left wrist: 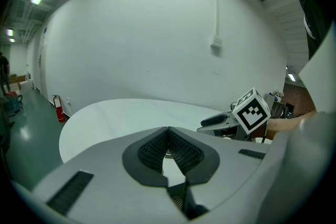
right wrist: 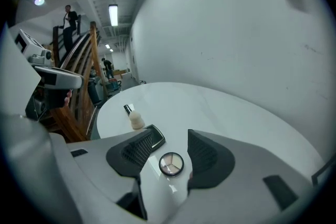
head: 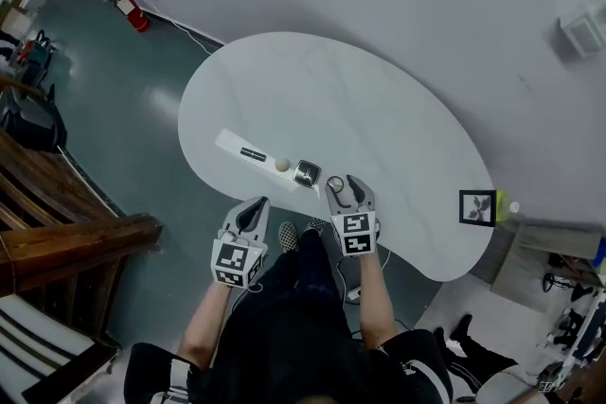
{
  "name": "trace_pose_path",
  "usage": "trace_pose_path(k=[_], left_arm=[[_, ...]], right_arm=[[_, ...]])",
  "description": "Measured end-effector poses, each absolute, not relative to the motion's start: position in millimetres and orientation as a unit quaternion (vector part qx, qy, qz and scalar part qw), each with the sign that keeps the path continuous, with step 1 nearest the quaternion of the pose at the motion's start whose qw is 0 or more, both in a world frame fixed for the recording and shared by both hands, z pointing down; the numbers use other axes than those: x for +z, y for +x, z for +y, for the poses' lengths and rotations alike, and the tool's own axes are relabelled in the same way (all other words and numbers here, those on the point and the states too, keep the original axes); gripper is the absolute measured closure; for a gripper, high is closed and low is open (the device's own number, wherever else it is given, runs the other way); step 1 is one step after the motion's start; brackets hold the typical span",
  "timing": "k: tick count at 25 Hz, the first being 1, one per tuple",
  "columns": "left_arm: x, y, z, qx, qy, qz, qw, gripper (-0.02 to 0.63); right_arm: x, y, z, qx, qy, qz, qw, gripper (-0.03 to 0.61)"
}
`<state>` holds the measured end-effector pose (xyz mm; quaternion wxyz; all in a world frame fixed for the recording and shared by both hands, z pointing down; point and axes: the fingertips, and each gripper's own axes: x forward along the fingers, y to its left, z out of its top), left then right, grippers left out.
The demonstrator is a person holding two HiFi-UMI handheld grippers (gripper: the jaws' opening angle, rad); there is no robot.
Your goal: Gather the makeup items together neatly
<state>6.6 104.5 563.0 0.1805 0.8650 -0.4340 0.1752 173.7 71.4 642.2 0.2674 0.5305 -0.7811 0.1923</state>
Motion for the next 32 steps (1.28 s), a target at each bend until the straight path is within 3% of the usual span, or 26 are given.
trace_pose_path(k=[6, 18, 23, 32], left_arm=[[524.2, 7.0, 105.0, 0.150, 0.873, -0.438, 0.153, 0.597], [461.0, 9.3, 129.8, 0.101, 0.891, -0.430, 0.108, 0.597], [450.3, 12.1, 142.7, 0.090, 0.896, -0.423, 0.098, 0.597], [441.0, 11.2, 154.5, 0.081, 0.899, -0.422, 0.088, 0.597]], right_arm=[[574.4, 175.3, 78.4, 0.162, 0.548, -0.792, 0.215, 0.357], [475.6, 161.2, 130.1, 0.091, 0.576, -0.796, 0.162, 0.463], [453.5, 159.1, 147.6, 0.068, 0.595, -0.788, 0.143, 0.514], [451.1, 151.8, 167.1, 0.058, 0.597, -0.787, 0.142, 0.535]])
